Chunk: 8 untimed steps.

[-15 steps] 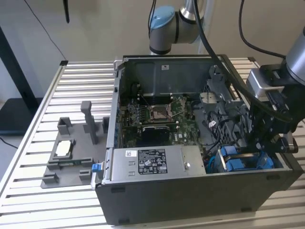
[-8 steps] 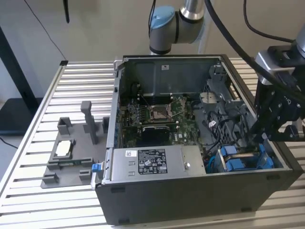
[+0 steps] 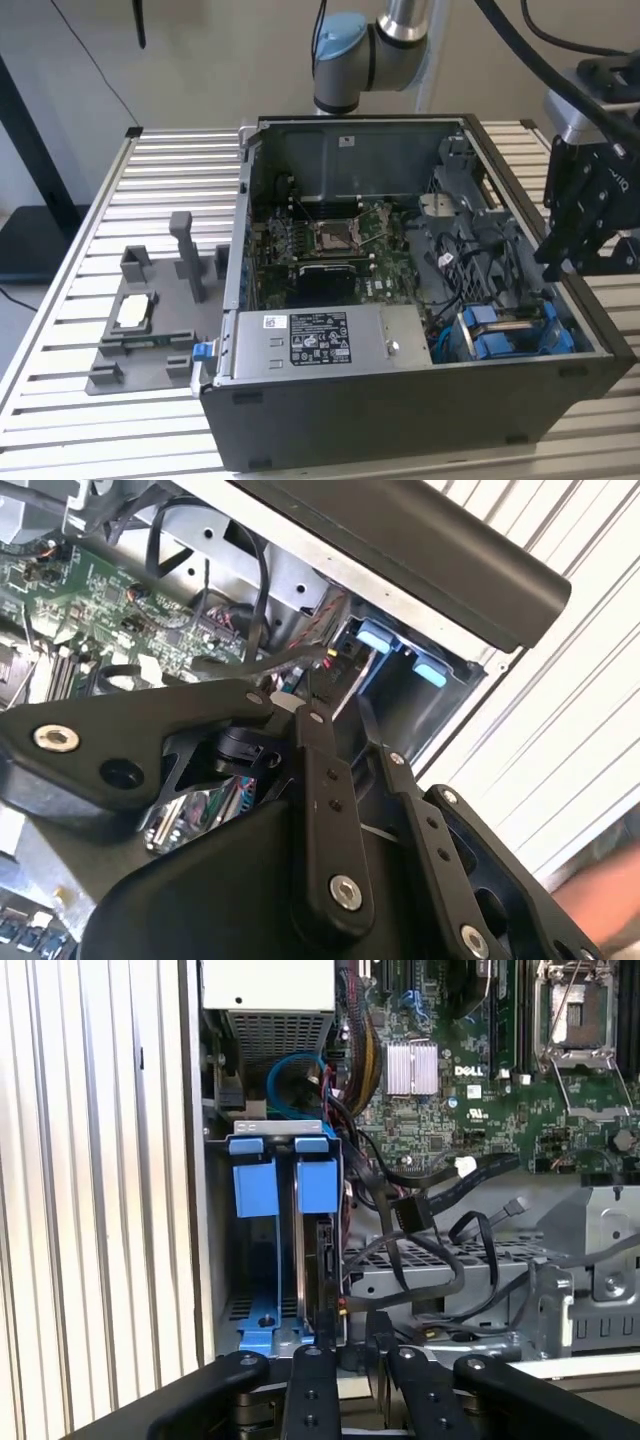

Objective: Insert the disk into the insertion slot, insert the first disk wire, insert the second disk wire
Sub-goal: 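Insert the first disk wire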

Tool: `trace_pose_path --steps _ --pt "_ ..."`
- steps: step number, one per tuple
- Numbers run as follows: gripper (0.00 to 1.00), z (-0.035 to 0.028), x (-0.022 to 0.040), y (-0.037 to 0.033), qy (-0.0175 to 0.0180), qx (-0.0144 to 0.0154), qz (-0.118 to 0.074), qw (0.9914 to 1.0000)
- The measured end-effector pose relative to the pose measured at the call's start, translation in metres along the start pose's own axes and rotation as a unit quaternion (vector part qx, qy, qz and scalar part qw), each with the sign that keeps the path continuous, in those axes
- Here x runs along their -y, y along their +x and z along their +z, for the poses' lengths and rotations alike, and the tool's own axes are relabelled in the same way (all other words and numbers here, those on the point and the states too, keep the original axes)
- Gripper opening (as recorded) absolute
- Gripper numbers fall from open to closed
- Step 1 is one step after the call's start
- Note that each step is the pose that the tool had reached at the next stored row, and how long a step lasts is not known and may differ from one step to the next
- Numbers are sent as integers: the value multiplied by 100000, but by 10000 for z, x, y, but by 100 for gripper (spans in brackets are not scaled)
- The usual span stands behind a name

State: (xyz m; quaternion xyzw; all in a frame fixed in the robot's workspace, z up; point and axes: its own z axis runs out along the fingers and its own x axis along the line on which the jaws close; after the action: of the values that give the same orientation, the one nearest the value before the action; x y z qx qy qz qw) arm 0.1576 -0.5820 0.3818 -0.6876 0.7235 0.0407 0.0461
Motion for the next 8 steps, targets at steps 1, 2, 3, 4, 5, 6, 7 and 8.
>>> trace_pose_path --steps 1,2,3,4,5,6,7,8 --pt "27 0 -1 -4 44 11 33 100000" --pt "27 1 -1 -14 77 -18 74 100000" --pt "27 1 -2 -22 107 -54 130 100000" --pt "27 2 -8 -32 185 -43 166 100000" --pt "27 2 -16 -47 195 -108 170 100000" --pt "27 3 -30 -67 237 -126 159 100000" --pt "27 2 -49 -83 376 -121 140 99999" --pt "27 2 -68 -98 538 -101 116 99998"
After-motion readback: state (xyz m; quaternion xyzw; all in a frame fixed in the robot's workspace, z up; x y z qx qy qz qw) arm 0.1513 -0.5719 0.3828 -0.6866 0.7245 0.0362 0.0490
